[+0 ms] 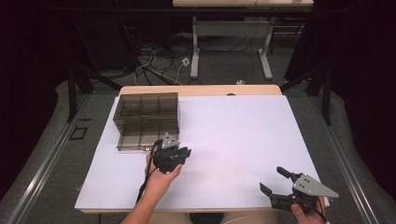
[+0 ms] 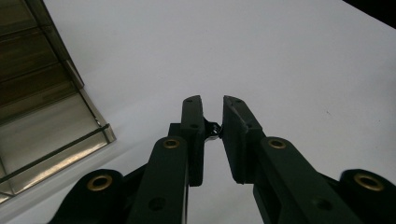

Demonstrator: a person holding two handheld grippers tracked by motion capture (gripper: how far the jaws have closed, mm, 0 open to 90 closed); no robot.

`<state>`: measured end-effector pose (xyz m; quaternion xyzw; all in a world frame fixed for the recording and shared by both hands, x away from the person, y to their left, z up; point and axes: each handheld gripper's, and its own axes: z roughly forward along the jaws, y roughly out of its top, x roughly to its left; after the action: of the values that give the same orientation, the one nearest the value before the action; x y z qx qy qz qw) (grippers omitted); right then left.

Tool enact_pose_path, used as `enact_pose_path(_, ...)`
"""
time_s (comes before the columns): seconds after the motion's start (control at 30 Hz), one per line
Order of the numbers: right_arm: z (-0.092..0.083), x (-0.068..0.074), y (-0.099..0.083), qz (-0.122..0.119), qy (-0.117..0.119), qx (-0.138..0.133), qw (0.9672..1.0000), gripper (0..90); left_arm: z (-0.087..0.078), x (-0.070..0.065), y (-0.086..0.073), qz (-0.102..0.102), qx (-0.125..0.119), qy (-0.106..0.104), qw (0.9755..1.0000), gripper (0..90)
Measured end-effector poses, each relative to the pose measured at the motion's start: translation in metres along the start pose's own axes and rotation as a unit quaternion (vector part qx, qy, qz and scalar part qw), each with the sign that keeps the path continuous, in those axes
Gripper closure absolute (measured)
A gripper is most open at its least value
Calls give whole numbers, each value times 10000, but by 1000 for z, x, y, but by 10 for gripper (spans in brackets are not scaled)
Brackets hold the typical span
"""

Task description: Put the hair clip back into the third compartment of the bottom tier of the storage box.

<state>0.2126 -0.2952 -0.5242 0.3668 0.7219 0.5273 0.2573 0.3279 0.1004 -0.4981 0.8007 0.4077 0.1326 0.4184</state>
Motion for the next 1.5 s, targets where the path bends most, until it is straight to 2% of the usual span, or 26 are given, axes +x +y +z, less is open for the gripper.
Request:
enact_pose_path(0.5, 0, 0, 0, 17, 10, 23, 10000, 147, -16, 15, 6, -280, -279, 128, 9991, 793)
enact_pose_path(0.97, 1, 1, 0, 1, 10, 38, 10000, 147, -27, 31, 6, -402, -330, 336, 9981, 793)
enact_pose_path(1.5, 0, 0, 0, -7, 31, 31, 10000, 147, -39, 54, 3, -753, -511, 606, 9940, 792)
